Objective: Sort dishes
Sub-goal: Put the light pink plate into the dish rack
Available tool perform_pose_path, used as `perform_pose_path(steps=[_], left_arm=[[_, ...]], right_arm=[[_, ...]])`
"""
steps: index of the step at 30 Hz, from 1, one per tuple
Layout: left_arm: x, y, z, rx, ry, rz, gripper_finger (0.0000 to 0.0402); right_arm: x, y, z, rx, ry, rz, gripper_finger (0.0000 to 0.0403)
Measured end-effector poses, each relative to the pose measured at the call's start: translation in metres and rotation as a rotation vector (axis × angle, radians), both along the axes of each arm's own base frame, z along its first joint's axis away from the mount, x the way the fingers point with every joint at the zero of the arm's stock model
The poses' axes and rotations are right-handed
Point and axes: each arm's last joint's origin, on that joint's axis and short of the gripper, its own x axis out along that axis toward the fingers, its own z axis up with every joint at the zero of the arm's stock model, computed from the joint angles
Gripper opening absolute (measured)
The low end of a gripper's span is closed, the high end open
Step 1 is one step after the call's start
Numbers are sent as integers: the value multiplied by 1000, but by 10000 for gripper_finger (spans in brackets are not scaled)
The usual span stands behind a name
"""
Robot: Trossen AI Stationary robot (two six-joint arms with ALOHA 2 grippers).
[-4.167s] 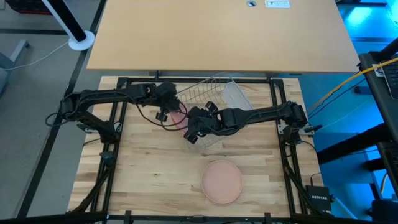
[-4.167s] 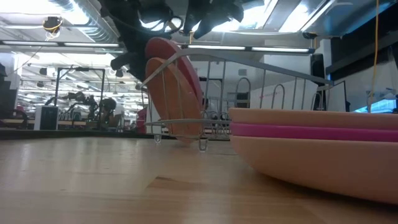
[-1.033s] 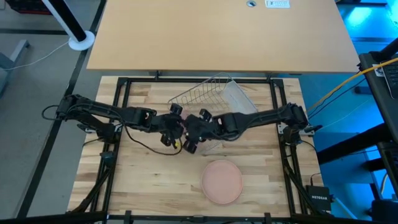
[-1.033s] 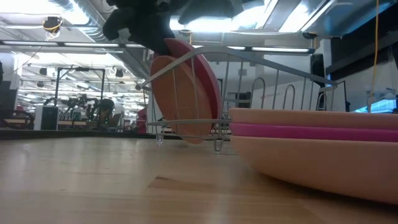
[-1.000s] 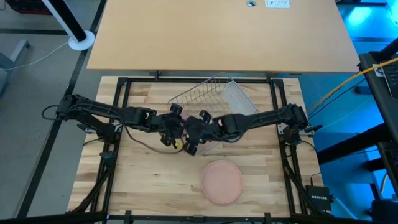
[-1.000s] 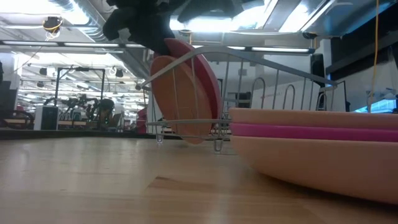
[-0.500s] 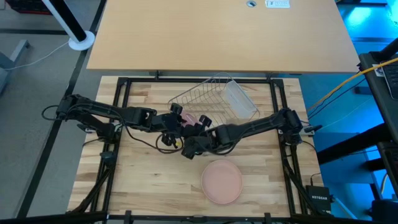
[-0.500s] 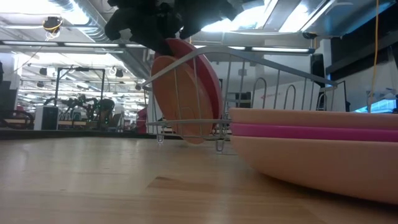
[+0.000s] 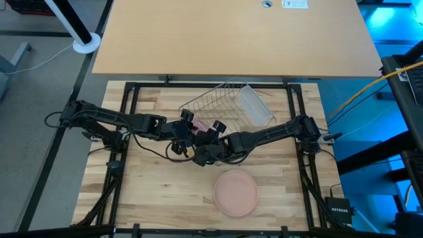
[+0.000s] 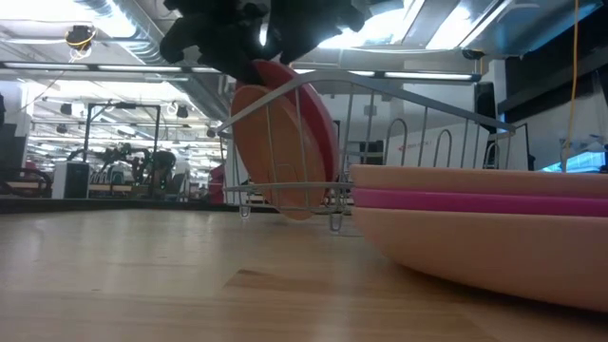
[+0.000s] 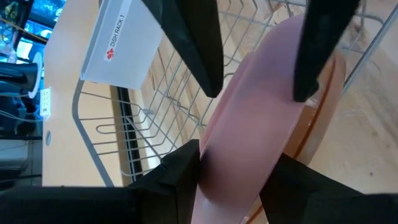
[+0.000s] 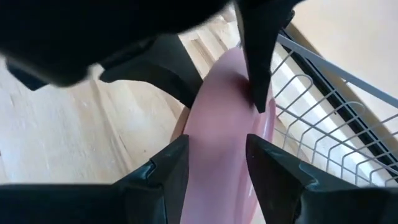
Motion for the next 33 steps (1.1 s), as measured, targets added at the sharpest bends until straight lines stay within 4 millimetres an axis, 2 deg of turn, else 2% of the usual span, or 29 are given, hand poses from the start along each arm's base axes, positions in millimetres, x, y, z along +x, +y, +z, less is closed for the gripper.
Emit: perform_pose_path(steps=[9, 16, 22, 28, 33], left_arm=[[-13, -6, 17, -5, -73, 10, 137], [-13, -10, 17, -46, -80, -10, 137], [-23, -11, 29, 39, -134, 51, 137], [-42, 12, 48, -14, -236, 235, 137], [-59, 33, 38, -124, -105, 364, 137]], right_arm=[[-1, -5, -2, 2, 9, -29, 161], [1, -4, -1, 11, -10, -27, 161], [0, -4, 0, 10, -5, -19, 161], [-12, -6, 20, -4, -19, -10, 161], [-23, -9, 38, -3, -47, -13, 161]])
